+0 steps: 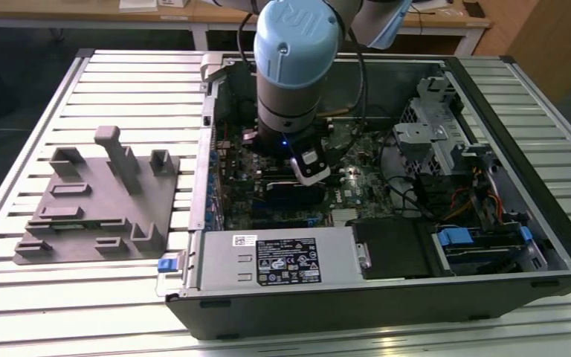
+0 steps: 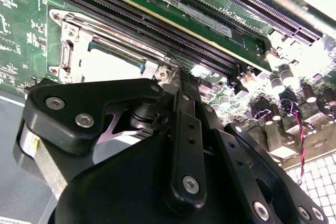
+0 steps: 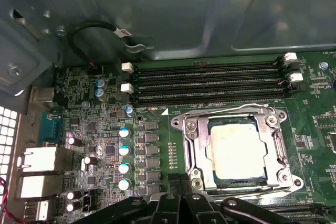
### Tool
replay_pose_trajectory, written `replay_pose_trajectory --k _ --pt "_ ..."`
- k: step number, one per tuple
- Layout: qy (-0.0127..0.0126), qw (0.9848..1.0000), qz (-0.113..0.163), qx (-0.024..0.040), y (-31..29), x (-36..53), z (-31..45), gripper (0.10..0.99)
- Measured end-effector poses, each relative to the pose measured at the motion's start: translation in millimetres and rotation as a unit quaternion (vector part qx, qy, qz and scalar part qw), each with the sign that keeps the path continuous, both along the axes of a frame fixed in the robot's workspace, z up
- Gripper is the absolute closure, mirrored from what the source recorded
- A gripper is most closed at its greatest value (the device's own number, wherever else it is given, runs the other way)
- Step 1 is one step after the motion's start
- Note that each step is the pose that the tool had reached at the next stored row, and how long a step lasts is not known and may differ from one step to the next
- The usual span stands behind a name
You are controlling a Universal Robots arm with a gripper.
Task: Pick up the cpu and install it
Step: 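Install the second cpu locking lever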
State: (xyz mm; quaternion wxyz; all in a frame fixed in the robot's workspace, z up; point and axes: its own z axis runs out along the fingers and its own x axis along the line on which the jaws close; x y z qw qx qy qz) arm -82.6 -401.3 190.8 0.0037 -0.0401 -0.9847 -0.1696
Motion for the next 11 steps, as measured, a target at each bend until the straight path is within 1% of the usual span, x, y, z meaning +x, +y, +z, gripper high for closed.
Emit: replay_pose_trajectory --k 3,7,11 --pt "0.0 1.0 0.0 0.0 0.0 0.0 -2.7 0.98" --pt "0.0 1.0 0.0 -0.0001 0.0 0.0 -3.2 0.98" --pt "-0.0001 1.0 0.0 0.0007 0.0 0.0 0.5 0.98"
